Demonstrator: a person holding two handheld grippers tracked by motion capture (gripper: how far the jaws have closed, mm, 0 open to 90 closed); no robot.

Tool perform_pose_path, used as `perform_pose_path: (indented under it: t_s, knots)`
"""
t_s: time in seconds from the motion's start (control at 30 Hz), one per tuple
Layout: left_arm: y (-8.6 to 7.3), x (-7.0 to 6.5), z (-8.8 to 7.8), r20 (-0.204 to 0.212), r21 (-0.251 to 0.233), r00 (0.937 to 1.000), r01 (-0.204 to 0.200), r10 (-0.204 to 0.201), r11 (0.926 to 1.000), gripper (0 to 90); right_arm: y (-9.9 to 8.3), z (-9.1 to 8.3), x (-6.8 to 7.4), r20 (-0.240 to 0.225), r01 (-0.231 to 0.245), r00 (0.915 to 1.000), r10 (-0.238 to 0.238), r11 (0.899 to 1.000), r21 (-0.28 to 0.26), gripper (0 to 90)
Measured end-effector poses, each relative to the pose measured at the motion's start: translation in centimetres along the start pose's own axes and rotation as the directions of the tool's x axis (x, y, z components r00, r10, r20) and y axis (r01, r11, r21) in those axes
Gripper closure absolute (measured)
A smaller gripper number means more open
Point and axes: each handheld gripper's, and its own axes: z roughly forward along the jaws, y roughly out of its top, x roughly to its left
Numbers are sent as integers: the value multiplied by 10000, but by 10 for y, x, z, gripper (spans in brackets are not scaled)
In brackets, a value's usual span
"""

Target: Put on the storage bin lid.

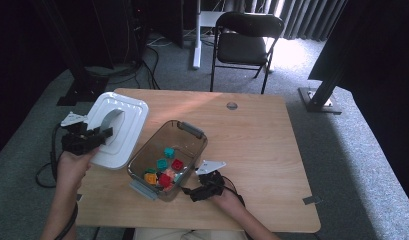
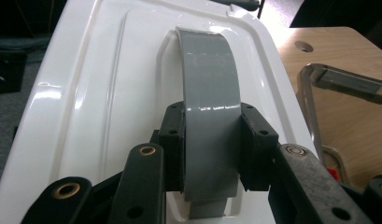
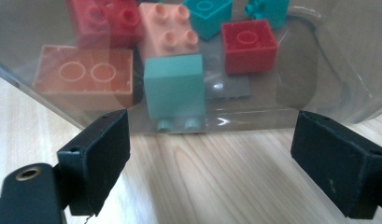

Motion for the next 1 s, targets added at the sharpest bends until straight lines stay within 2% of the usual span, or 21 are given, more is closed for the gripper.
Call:
perform_pose_path:
  t_s: [0.1, 0.23, 0.27, 0.3, 0.4, 0.47, 0.53, 0.57, 0.6, 0.7, 0.8, 1.0]
  knots:
    - [3, 0, -3, 2, -55, 10000, -55, 55, 10000, 680, 5, 7, 2, -30, -52, 10000, 52, 10000, -18, 114]
    - [7, -7, -3, 462, -56, 9989, -9, 12, 10000, 680, 13, 15, 6, 7, -86, 10000, 86, 9999, -91, 114]
    - [7, -7, -3, 462, -56, 9989, -9, 12, 10000, 680, 13, 15, 6, 7, -86, 10000, 86, 9999, -91, 114]
    - [6, -14, 1, 818, 31, 9966, -51, 49, 10000, 680, 16, 19, 7, 61, -109, 9999, 110, 9999, -130, 114]
    - [4, -27, 9, 1310, 229, 9911, -250, 218, 9994, 680, 22, 26, 9, 144, -191, 9997, 194, 9997, -177, 114]
    - [3, -35, 15, 1468, 416, 9882, -497, 431, 9979, 679, 27, 32, 10, 296, -185, 9994, 190, 9996, -196, 114]
    - [3, -42, 21, 1720, 585, 9837, -626, 517, 9963, 679, 31, 38, 12, 456, -143, 9988, 151, 9997, -172, 114]
    - [3, -42, 21, 1720, 585, 9837, -626, 517, 9963, 679, 31, 38, 12, 456, -143, 9988, 151, 9997, -172, 114]
    - [3, -48, 25, 1997, 704, 9783, -707, 554, 9950, 679, 33, 41, 13, 546, -19, 9985, 28, 9999, -172, 114]
    - [3, -54, 31, 2263, 842, 9723, -793, 584, 9933, 679, 30, 38, 11, 397, -3, 9992, 8, 9999, -129, 114]
    - [0, -61, 35, 2498, 911, 9666, -822, 571, 9924, 679, 24, 32, 8, 727, 204, 9971, -201, 9998, -37, 114]
    - [-7, -70, 43, 2893, 1175, 9559, -885, 511, 9891, 679, 18, 19, -1, 874, 15, 9962, -1, 9999, -160, 115]
